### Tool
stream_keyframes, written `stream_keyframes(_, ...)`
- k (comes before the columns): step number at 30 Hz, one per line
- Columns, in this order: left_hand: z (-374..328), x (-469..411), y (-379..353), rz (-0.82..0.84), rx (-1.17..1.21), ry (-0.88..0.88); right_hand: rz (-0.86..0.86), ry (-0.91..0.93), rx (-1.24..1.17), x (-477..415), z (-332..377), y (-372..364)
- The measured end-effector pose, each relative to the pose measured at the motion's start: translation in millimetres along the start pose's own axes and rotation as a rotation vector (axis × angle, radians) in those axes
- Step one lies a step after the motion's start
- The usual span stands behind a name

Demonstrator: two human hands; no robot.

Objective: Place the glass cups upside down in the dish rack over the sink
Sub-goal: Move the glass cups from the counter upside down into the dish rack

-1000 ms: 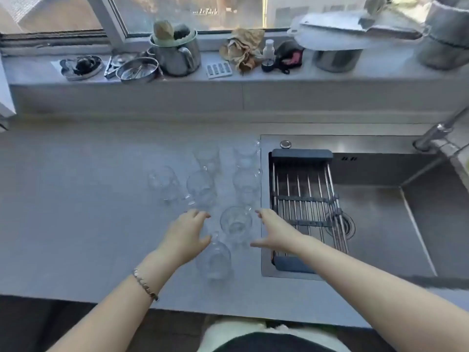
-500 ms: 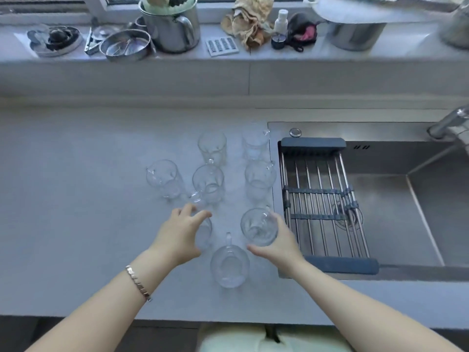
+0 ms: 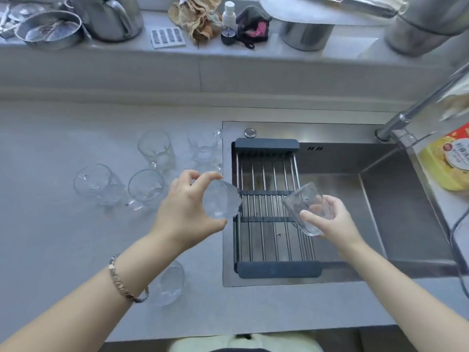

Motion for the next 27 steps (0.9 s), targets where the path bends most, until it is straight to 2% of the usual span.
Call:
stream_keyframes(3,-25.2,-22.6,-25.1,0.053,0.008,-0.008,0.056,-0.049,0.076,-17.0,10.9,30.5)
stream_keyframes(5,-37.7,-36.1,-38.4,0.098,0.027,0.012,0.078,-0.016,0.224,-32.1,19.1,44.4)
stream_keyframes(9,-51.1,-59.1,-55.6,0.141,0.018,0.054,0.131,0.248,0.679,-78.4,42.6,49.2)
stream_keyframes(13,-53.0,-76.3,-60.7,0.125,0.005,0.09,0.234,0.372,0.921,-139.3,55.6,24.6)
stream_keyframes(19,-49.6,-88.8,-63.2,0.128,-0.028,0.07,0.244,0.29,1.246,-195.6,25.4,-5.6)
stream_keyframes(22,-44.1,-94.6,-60.6,0.112,0.106,0.103,0.113,0.36,1.146,-188.2,13.9,-5.4)
stream_keyframes(24,-40.6,-96.5,-59.2,0.092,0.202,0.114,0.06,0.397,0.84,-168.6,11.6,-3.3)
stream_keyframes(26,-40.4,-98.5,-56.5,0.059,0.348,0.143,0.262,0.374,0.44,-138.8,11.2,-1.2)
stream_keyframes(27,-40.4,-100.6,-54.9,0.052,0.43,0.159,0.385,0.368,0.316,-123.7,13.2,-2.0)
Point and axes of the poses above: each hand's wrist, its own x-axis away from the middle knuckle, its own y-axis out of the back of the hand, z = x × y, the point moved 1 cm from there along -x, towards the middle knuckle, and after that the axes turned 11 degrees about z, right-handed, at the moved point
